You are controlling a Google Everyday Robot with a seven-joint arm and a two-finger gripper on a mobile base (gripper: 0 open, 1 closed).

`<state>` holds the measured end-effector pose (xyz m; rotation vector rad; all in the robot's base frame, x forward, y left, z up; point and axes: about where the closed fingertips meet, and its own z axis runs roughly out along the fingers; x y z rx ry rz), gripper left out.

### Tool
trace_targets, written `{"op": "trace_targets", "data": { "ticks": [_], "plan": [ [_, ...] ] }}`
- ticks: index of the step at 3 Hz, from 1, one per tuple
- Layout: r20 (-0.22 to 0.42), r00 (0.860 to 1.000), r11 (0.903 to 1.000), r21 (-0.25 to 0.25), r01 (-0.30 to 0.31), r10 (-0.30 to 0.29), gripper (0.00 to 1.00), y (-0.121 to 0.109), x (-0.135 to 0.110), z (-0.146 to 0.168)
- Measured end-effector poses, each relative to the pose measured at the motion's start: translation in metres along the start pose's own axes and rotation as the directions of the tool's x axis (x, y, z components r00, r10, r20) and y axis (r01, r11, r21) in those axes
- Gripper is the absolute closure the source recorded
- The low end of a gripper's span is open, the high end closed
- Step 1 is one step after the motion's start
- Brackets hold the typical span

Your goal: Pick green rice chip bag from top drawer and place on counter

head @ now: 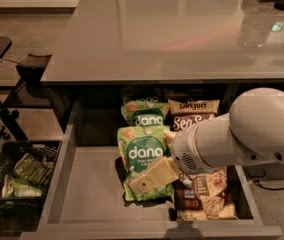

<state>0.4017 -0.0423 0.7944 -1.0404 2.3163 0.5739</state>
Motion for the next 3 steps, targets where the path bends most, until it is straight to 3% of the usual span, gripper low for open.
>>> {"op": "trace_targets", "data": {
  "ticks": [1, 2, 3],
  "plan": [
    [0.035, 0.997, 0.9969, 0.02, -0.076, 0.076, 0.0, 0.01, 0.01, 0.023],
    [0.075, 0.988, 0.9852, 0.099, -0.14, 0.133, 0.0, 0.006, 0.014, 0.048],
    [0.127, 0.985, 0.9741, 0.176, -0.142, 0.12, 0.0, -0.008, 0.014, 0.067]
  ]
}}
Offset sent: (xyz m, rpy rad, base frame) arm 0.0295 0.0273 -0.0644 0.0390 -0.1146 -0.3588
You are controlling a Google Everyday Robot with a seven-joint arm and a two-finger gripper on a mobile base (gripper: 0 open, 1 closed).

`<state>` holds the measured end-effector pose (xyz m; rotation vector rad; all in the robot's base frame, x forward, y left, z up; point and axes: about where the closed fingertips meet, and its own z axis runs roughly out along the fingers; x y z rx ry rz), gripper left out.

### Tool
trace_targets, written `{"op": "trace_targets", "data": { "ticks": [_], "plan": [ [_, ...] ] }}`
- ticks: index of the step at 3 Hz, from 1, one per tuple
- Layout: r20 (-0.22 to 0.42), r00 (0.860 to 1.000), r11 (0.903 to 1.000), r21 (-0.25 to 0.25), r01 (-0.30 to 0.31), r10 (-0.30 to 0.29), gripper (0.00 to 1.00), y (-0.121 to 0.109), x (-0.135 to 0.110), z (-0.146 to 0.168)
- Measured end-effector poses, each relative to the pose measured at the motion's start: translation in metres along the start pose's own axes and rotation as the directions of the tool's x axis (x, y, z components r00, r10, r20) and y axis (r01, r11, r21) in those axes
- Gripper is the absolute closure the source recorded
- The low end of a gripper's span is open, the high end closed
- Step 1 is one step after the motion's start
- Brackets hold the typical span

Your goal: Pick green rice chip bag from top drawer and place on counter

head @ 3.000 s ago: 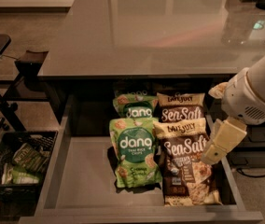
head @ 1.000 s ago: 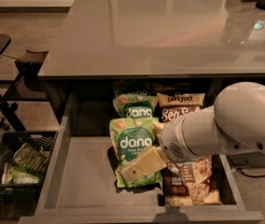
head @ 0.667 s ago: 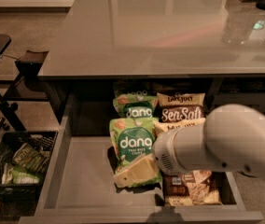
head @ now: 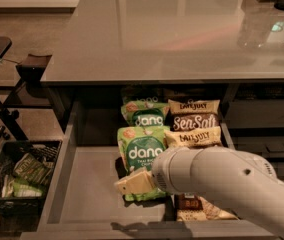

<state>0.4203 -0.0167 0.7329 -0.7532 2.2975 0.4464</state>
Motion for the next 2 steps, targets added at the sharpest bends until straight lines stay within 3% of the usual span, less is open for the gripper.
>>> {"op": "trace_targets", "data": {
  "ticks": [1, 2],
  "plan": [
    [0.057, 0.997, 0.9966, 0.069, 0.044, -0.048, 0.0, -0.019, -0.004, 0.016],
    [0.075, 0.996, 0.9947, 0.092, 0.045, -0.052, 0.0, -0.03, -0.001, 0.028]
  ]
}}
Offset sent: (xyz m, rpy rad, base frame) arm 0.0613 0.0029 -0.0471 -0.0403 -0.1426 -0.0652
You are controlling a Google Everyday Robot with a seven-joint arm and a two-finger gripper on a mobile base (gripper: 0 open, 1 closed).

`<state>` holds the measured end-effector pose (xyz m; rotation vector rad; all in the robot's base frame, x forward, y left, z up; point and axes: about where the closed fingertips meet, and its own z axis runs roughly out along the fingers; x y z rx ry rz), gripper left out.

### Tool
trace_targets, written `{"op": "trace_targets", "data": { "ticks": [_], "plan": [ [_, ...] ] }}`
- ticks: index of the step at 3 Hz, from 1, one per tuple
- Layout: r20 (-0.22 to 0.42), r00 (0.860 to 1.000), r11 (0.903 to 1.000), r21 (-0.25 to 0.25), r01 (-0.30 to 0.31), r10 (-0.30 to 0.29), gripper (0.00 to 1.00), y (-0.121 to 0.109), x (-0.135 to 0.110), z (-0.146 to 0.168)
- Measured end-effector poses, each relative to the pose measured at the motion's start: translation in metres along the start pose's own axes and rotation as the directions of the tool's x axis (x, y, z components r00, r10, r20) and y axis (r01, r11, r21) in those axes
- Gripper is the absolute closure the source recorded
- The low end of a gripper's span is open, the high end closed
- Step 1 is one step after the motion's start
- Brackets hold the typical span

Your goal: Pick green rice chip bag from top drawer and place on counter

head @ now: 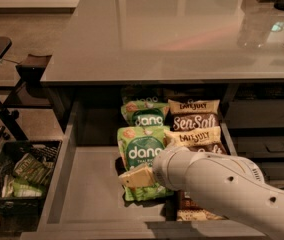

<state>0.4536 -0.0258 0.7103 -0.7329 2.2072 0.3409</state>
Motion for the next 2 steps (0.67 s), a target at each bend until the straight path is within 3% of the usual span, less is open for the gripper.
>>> {"op": "trace_targets", "data": {
  "ticks": [2],
  "plan": [
    [-0.042, 0.997, 0.9974, -0.025, -0.068, 0.067, 0.0, 0.003, 0.02, 0.024]
  ]
}}
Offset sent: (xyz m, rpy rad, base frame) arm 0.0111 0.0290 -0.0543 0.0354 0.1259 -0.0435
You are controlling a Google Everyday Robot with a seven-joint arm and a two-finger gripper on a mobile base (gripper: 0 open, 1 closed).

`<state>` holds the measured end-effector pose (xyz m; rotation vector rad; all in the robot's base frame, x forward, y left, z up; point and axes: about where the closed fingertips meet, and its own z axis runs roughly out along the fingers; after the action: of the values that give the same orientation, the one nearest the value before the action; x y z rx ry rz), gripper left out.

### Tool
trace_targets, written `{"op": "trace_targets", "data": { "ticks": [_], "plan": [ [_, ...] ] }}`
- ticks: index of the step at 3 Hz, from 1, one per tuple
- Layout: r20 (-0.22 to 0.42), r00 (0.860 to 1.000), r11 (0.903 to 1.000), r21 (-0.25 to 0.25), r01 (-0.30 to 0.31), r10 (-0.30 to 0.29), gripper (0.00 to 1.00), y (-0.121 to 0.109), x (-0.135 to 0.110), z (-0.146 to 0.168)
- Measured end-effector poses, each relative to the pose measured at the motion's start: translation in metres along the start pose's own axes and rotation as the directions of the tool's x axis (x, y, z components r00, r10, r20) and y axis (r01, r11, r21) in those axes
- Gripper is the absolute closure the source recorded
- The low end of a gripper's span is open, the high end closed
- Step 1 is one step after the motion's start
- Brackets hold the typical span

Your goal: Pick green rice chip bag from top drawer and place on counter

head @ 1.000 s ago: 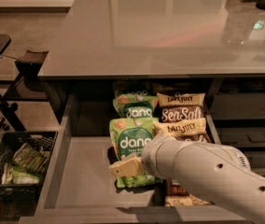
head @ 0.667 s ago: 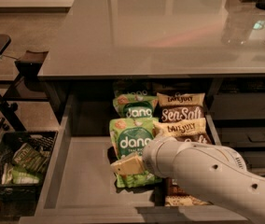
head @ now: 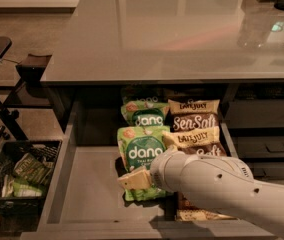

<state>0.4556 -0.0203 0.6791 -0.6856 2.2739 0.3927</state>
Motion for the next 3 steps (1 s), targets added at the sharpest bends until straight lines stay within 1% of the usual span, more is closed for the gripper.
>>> {"op": "trace_targets", "data": {
  "ticks": [1, 2, 3],
  "plan": [
    [-0.024, 1.0, 0.9997, -0.024, -0.009, 0.009, 0.0, 0.01, 0.005, 0.012],
    [-0.084, 0.996, 0.9968, -0.079, -0.01, 0.003, 0.0, 0.034, 0.012, 0.041],
    [-0.083, 0.997, 0.9965, -0.083, -0.006, -0.001, 0.0, 0.037, 0.011, 0.042]
  ]
}}
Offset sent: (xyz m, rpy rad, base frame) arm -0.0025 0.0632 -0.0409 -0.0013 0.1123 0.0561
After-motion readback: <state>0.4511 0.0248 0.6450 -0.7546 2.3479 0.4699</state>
